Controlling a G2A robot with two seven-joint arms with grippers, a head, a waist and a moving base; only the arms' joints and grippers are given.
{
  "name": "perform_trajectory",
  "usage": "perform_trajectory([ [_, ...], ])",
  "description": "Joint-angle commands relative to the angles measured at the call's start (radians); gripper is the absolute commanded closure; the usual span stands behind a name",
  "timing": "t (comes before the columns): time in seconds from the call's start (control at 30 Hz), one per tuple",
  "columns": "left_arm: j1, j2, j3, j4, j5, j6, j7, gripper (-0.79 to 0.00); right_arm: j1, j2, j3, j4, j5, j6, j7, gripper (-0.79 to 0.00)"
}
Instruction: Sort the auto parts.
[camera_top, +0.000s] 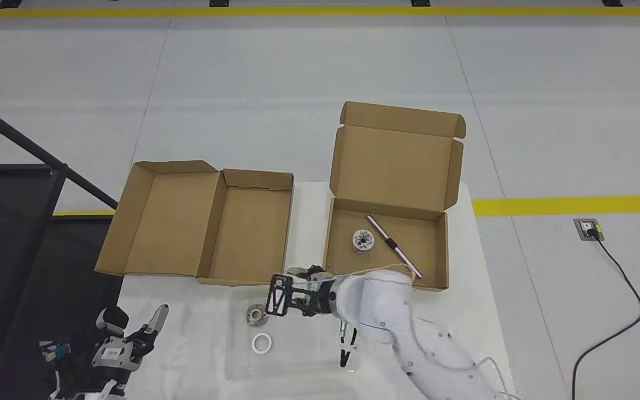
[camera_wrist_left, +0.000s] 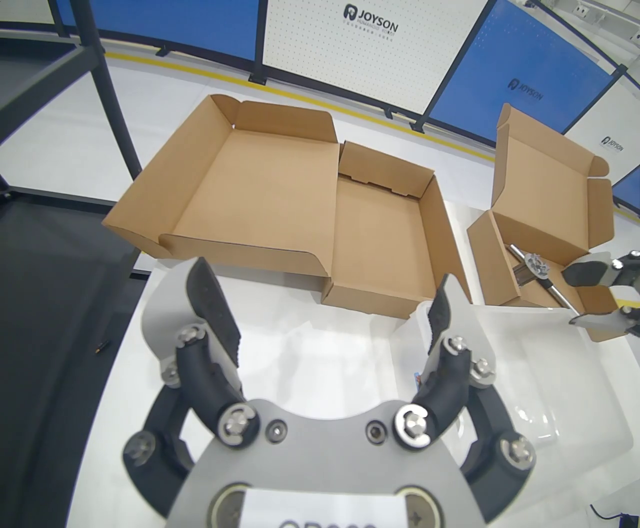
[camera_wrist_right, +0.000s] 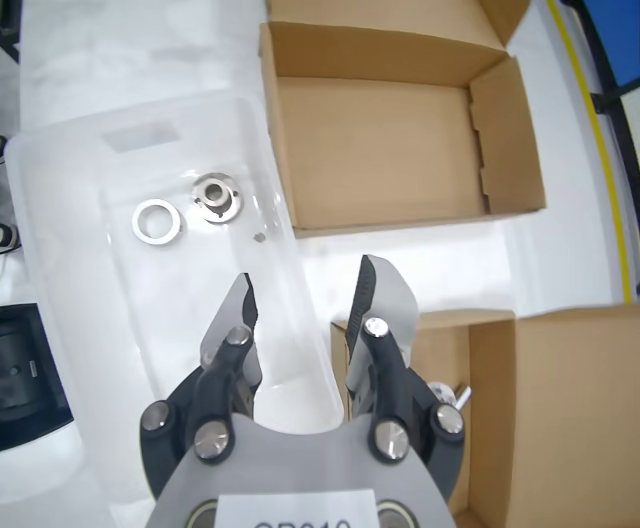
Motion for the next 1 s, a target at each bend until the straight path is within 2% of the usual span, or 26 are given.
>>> perform_trajectory([
  [0.0,0.0,0.0,0.0,0.0,0.0,0.0,0.0,-0.785,0.052,-0.019,-0.052,0.067,0.032,-0.007,-0.004,-0.453],
  [0.03,0.0,0.0,0.0,0.0,0.0,0.0,0.0,-0.785,0.074,-0.029,-0.074,0.1,0.043,-0.004,-0.005,-0.462],
  [0.13,0.0,0.0,0.0,0.0,0.0,0.0,0.0,-0.785,0.138,-0.061,-0.135,0.214,0.09,-0.006,-0.023,-0.597],
  [0.23,0.0,0.0,0.0,0.0,0.0,0.0,0.0,-0.785,0.197,-0.098,-0.191,0.331,0.145,-0.018,-0.054,-0.785],
  [0.3,0.0,0.0,0.0,0.0,0.0,0.0,0.0,-0.785,0.226,-0.121,-0.223,0.395,0.176,-0.025,-0.075,-0.785],
  [0.37,0.0,0.0,0.0,0.0,0.0,0.0,0.0,-0.785,0.246,-0.139,-0.245,0.435,0.177,0.014,-0.064,-0.785],
  [0.8,0.0,0.0,0.0,0.0,0.0,0.0,0.0,-0.785,0.24,-0.139,-0.246,0.432,0.174,0.014,-0.073,-0.785],
  [0.97,0.0,0.0,0.0,0.0,0.0,0.0,0.0,-0.785,0.177,-0.121,-0.251,0.346,-0.05,0.218,-0.164,-0.785],
])
